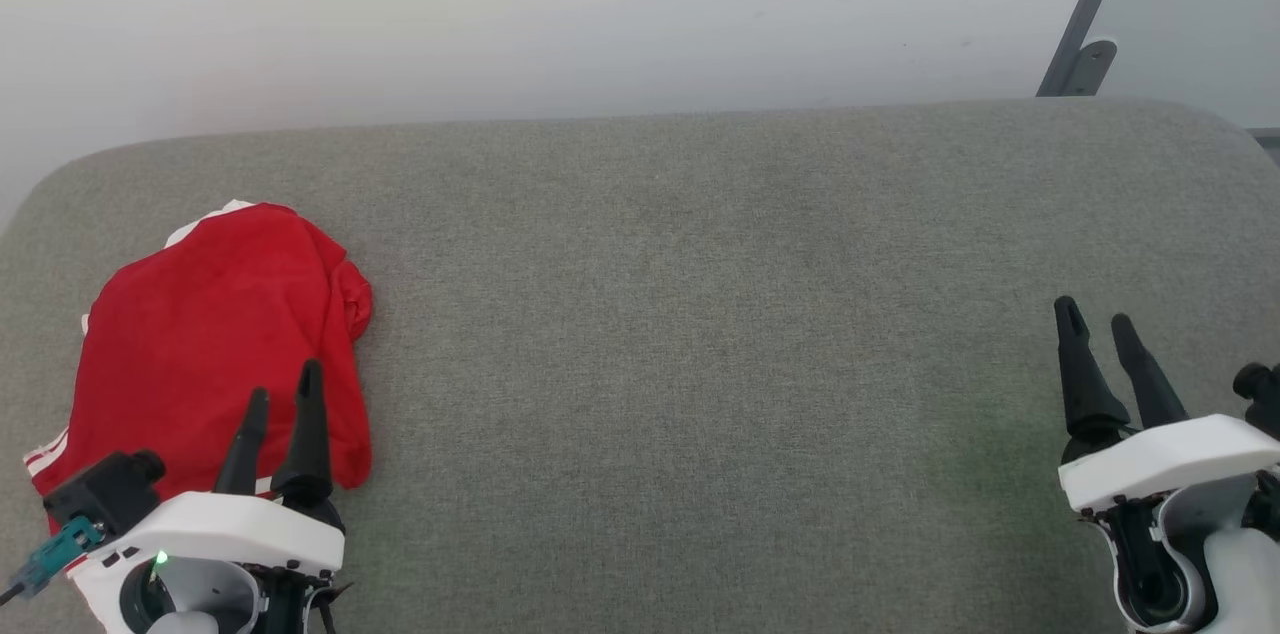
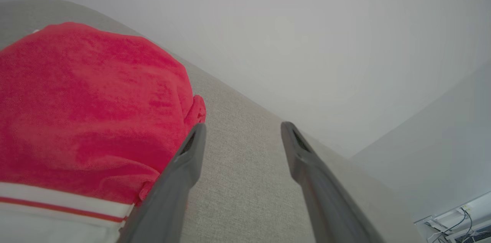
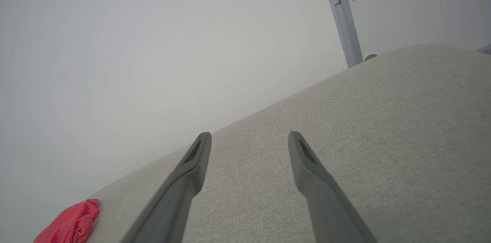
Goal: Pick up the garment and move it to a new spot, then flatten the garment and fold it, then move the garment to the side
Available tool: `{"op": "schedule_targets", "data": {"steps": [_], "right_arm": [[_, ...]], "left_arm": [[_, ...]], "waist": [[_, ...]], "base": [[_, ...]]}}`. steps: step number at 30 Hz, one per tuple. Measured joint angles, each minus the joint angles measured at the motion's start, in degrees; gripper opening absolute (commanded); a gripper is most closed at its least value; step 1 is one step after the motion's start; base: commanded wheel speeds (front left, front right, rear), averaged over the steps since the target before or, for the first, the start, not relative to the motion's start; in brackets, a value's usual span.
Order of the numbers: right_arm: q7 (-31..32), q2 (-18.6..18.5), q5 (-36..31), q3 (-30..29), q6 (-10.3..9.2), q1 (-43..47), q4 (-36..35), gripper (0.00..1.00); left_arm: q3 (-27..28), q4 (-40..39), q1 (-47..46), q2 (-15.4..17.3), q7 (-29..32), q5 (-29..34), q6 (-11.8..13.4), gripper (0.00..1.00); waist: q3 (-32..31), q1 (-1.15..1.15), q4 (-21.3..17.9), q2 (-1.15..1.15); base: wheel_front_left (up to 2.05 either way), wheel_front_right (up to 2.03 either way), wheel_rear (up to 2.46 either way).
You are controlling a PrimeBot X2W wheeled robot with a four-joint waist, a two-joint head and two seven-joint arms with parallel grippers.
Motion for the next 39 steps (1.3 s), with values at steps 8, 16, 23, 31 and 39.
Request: {"op": "schedule_targets", "data": {"steps": [8,16,23,31,39], "right_arm": [[-1.1,-0.5,-5.7,0.2,0.01,-0.8,-0.1,1.00],[-2.4,-1.2,-12.2,0.8,0.01,-1.6,-0.2,1.00],[-3.4,-1.6,-17.1,0.9,0.01,-1.9,-0.2,1.00],[-4.8,-1.3,-21.6,1.1,0.01,-1.9,0.1,1.00],[-5.8,-0.9,-24.7,-0.1,0.01,-1.9,-0.3,1.00]], "left_arm": [[-0.7,0.0,-0.3,0.9,-1.1,4.2,0.3,1.00],[-1.5,-0.1,-0.9,1.5,-2.3,8.9,0.6,1.00],[-2.1,0.0,-0.9,2.0,-3.5,13.3,0.6,1.00],[-2.1,0.3,-0.8,1.6,-4.7,17.4,0.3,1.00],[-1.2,0.3,-0.2,1.2,-5.8,20.7,-0.3,1.00]], "waist": [[0.3,0.00,0.0,0.00],[0.8,0.00,0.1,0.00],[1.1,0.00,0.1,0.00],[1.6,0.00,0.1,0.00],[1.9,0.00,0.2,0.00]], "base": [[0.00,0.00,0.00],[0.00,0.00,0.00],[0.00,0.00,0.00],[0.00,0.00,0.00],[0.00,0.00,0.00]]}}
